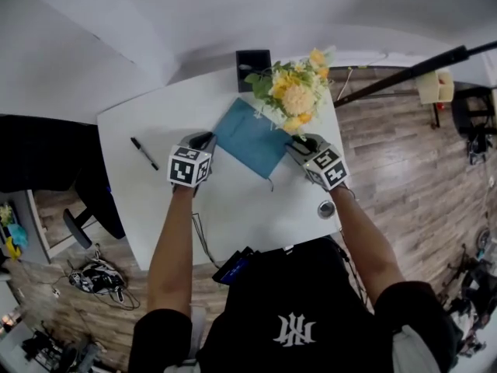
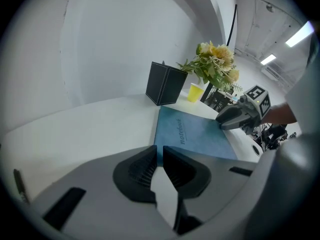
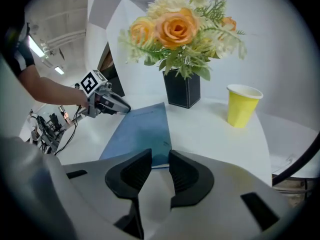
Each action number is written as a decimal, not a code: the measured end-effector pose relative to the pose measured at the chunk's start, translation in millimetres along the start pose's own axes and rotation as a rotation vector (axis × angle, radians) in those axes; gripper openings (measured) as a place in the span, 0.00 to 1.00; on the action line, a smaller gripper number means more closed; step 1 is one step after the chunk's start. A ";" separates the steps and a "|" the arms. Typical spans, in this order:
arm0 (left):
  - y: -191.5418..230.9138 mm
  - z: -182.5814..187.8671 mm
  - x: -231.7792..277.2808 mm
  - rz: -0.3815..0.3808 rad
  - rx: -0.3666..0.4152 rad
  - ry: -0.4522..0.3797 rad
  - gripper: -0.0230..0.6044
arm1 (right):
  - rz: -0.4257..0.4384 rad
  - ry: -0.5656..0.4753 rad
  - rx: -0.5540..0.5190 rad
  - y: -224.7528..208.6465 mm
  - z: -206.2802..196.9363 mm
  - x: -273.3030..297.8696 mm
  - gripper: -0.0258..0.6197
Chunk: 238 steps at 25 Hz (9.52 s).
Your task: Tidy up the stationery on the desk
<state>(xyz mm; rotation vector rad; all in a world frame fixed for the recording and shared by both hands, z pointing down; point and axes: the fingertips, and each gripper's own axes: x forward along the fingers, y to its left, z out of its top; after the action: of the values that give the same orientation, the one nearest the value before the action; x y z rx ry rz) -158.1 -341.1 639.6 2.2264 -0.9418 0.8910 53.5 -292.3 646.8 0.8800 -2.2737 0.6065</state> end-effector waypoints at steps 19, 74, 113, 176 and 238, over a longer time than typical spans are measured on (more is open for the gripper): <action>-13.4 -40.0 -23.4 0.015 0.112 0.075 0.12 | 0.145 0.103 -0.030 114.1 -47.8 -6.6 0.22; -48.0 -90.2 -48.8 0.030 -0.227 0.048 0.19 | 0.116 0.118 -0.013 97.5 22.4 56.1 0.19; -122.8 -203.3 -113.1 0.087 -0.138 0.215 0.20 | 0.249 0.139 -0.062 216.2 -78.2 -13.7 0.19; 48.7 -137.4 -200.4 -0.215 -0.248 -0.158 0.04 | 0.005 -0.009 -0.015 227.8 180.9 102.6 0.14; -143.9 -203.5 -167.9 -0.117 -0.174 -0.046 0.04 | 0.137 0.034 0.534 211.6 -111.8 -39.6 0.14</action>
<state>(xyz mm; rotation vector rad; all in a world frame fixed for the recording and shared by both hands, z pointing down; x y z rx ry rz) -209.4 -46.7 608.1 2.1359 -0.8652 0.6816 -32.3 -65.6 658.3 0.9457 -2.1836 1.3188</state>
